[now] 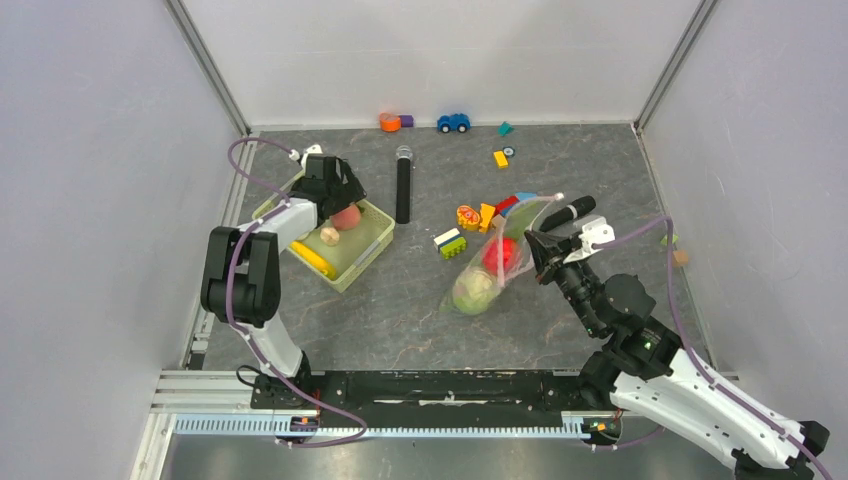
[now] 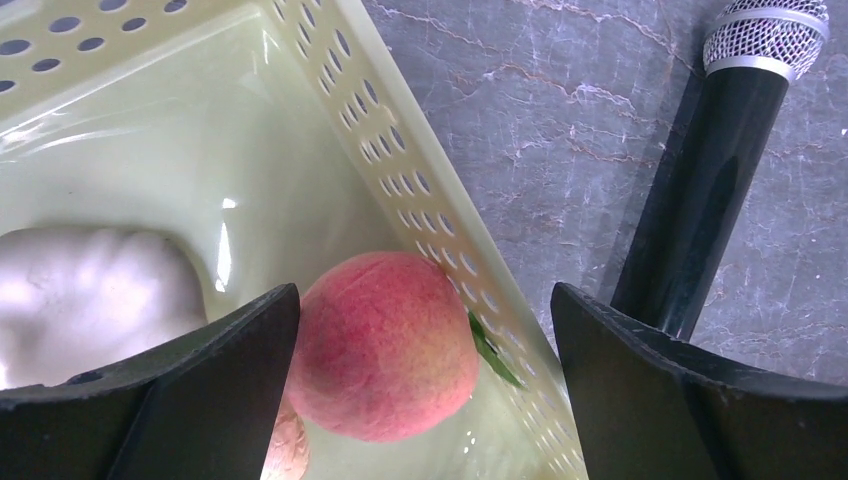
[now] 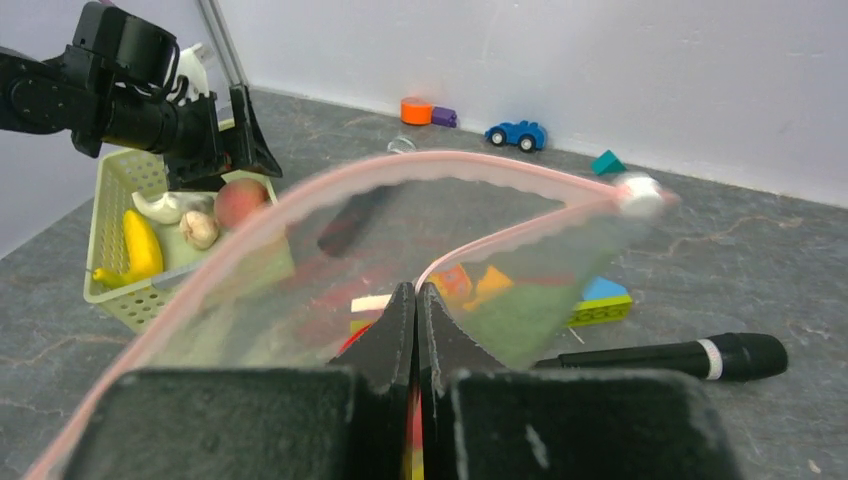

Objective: Place the food in the zip-top bag and seal the zipper
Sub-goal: Pick up the fake fruit from the bin.

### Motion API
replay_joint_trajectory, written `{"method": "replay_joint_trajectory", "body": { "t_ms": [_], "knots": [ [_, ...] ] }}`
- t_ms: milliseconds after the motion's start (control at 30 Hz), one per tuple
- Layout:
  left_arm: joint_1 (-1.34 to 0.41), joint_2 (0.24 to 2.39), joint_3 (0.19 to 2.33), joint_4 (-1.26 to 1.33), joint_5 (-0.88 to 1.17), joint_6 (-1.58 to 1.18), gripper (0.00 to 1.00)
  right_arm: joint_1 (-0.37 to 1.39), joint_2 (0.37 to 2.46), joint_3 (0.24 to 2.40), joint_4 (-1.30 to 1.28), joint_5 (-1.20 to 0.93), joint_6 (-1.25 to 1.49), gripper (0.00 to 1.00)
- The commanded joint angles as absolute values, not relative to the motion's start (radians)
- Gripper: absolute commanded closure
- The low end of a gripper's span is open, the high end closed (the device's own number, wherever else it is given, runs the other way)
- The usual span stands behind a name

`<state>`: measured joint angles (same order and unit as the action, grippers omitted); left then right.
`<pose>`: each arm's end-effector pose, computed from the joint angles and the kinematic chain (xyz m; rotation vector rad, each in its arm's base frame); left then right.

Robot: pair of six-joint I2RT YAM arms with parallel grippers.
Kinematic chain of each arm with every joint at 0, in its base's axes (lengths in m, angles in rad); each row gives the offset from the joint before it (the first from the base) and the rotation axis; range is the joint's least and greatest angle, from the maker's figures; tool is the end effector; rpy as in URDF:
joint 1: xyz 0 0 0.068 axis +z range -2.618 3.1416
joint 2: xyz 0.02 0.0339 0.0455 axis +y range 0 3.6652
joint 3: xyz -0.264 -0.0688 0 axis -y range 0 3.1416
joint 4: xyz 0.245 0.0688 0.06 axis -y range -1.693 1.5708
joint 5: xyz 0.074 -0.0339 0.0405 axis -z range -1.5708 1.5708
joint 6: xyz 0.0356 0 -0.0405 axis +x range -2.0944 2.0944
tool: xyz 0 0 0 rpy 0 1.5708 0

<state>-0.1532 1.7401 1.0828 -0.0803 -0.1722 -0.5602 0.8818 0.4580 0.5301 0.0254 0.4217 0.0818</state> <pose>0.3723 -0.0513 0.1982 -0.5507 2.2340 -0.1693 0.0934 0.0905 0.3181 -0.2511 1.4783 0.4688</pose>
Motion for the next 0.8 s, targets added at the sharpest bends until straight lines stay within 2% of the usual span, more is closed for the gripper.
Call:
{"method": "replay_joint_trajectory", "body": {
  "t_ms": [0,133,333,767],
  "knots": [
    [-0.146,1.791,1.124,-0.116,-0.141,-0.547,0.0,0.885,0.55,0.698,-0.069,0.483,0.101,1.0],
    [-0.144,1.801,1.127,-0.123,-0.135,-0.549,0.0,0.885,0.688,0.875,-0.226,0.504,0.112,1.0],
    [-0.143,1.791,1.132,-0.184,-0.16,-0.545,0.0,0.885,0.82,0.998,-0.248,0.422,0.088,1.0],
    [-0.136,1.61,1.05,-0.142,-0.094,-0.524,0.0,0.885,0.95,0.943,-0.214,0.378,0.072,1.0]
  ]
}}
